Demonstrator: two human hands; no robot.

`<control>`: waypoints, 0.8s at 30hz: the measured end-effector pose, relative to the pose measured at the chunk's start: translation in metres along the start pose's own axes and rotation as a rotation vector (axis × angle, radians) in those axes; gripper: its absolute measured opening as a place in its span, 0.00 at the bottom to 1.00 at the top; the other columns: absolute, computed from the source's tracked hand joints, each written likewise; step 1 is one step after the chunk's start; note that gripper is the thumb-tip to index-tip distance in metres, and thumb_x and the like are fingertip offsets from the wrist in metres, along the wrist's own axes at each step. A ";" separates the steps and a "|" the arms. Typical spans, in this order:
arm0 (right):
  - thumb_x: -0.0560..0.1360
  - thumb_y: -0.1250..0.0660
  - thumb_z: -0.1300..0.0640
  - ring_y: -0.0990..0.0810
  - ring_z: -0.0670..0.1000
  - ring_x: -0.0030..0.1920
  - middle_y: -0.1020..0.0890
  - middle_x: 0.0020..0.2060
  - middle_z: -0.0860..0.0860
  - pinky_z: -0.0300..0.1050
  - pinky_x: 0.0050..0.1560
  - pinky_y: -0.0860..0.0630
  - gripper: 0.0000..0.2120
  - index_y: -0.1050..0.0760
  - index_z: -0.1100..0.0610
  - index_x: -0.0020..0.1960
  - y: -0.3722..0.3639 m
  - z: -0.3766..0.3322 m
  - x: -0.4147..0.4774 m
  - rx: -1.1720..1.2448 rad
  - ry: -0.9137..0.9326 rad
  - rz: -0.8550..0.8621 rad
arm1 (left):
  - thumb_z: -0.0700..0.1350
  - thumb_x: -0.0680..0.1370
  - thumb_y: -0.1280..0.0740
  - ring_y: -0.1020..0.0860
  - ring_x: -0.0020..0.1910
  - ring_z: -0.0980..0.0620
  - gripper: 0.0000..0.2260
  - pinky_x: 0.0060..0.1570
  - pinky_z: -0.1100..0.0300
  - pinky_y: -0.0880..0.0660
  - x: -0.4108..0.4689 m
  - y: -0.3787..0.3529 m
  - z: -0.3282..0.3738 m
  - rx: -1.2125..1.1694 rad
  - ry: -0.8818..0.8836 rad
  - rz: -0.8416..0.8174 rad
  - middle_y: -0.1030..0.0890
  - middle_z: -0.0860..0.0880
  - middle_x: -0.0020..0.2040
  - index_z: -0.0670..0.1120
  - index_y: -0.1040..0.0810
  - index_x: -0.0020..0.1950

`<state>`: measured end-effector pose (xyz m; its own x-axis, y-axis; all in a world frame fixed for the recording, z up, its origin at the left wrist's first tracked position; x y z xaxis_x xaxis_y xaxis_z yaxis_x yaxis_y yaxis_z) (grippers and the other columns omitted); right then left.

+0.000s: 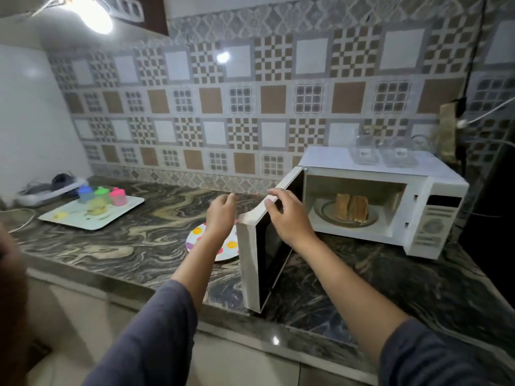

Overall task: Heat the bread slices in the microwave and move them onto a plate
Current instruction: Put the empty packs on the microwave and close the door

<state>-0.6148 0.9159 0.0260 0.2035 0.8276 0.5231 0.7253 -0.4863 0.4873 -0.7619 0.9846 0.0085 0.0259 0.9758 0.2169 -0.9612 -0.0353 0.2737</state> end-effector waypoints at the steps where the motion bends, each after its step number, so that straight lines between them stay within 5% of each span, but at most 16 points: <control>1: 0.79 0.40 0.55 0.29 0.51 0.64 0.25 0.62 0.53 0.41 0.63 0.35 0.15 0.27 0.58 0.63 -0.012 -0.004 -0.005 -0.013 0.017 -0.043 | 0.46 0.80 0.44 0.26 0.44 0.48 0.11 0.46 0.54 0.32 -0.008 0.000 -0.017 -0.095 0.084 -0.045 0.22 0.44 0.44 0.44 0.26 0.44; 5: 0.77 0.39 0.60 0.29 0.53 0.64 0.23 0.60 0.54 0.34 0.62 0.40 0.14 0.24 0.59 0.61 -0.041 -0.003 -0.023 -0.109 0.082 -0.120 | 0.45 0.78 0.44 0.27 0.40 0.52 0.11 0.43 0.59 0.32 -0.043 -0.023 -0.060 -0.261 0.207 -0.226 0.24 0.50 0.39 0.49 0.23 0.41; 9: 0.75 0.36 0.62 0.27 0.53 0.63 0.21 0.58 0.55 0.35 0.62 0.37 0.12 0.22 0.60 0.58 -0.023 0.006 -0.035 -0.140 0.124 -0.045 | 0.46 0.79 0.43 0.27 0.45 0.50 0.12 0.46 0.55 0.31 -0.058 -0.045 -0.077 -0.386 0.158 -0.194 0.23 0.47 0.43 0.44 0.21 0.48; 14: 0.75 0.34 0.62 0.27 0.44 0.62 0.20 0.58 0.51 0.30 0.65 0.35 0.10 0.21 0.60 0.55 0.032 0.038 -0.059 -0.044 0.158 0.060 | 0.45 0.80 0.39 0.26 0.34 0.59 0.09 0.37 0.64 0.29 -0.086 -0.092 -0.067 -0.519 0.107 -0.254 0.21 0.55 0.34 0.46 0.21 0.45; 20: 0.76 0.36 0.64 0.29 0.41 0.64 0.23 0.61 0.49 0.32 0.67 0.34 0.14 0.24 0.61 0.61 0.122 0.096 -0.079 -0.076 0.087 0.177 | 0.45 0.77 0.34 0.25 0.40 0.49 0.06 0.41 0.57 0.28 -0.114 -0.189 -0.045 -0.521 0.050 -0.433 0.20 0.45 0.40 0.46 0.19 0.48; 24: 0.78 0.38 0.60 0.30 0.44 0.66 0.25 0.64 0.51 0.33 0.69 0.36 0.16 0.27 0.60 0.65 0.176 0.132 -0.073 -0.215 0.033 0.148 | 0.43 0.77 0.34 0.23 0.37 0.53 0.05 0.37 0.60 0.26 -0.119 -0.252 -0.015 -0.470 -0.035 -0.446 0.19 0.46 0.39 0.47 0.19 0.48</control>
<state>-0.4148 0.8071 -0.0187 0.2728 0.7348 0.6210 0.5316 -0.6532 0.5393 -0.5274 0.8810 -0.1005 0.4520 0.8669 0.2100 -0.8735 0.4779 -0.0926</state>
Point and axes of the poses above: each hand's wrist, its own x-axis towards the middle knuckle, its own y-axis out of the back of the hand, z = x × y, the point moved 6 cm from there along x, towards the middle knuckle
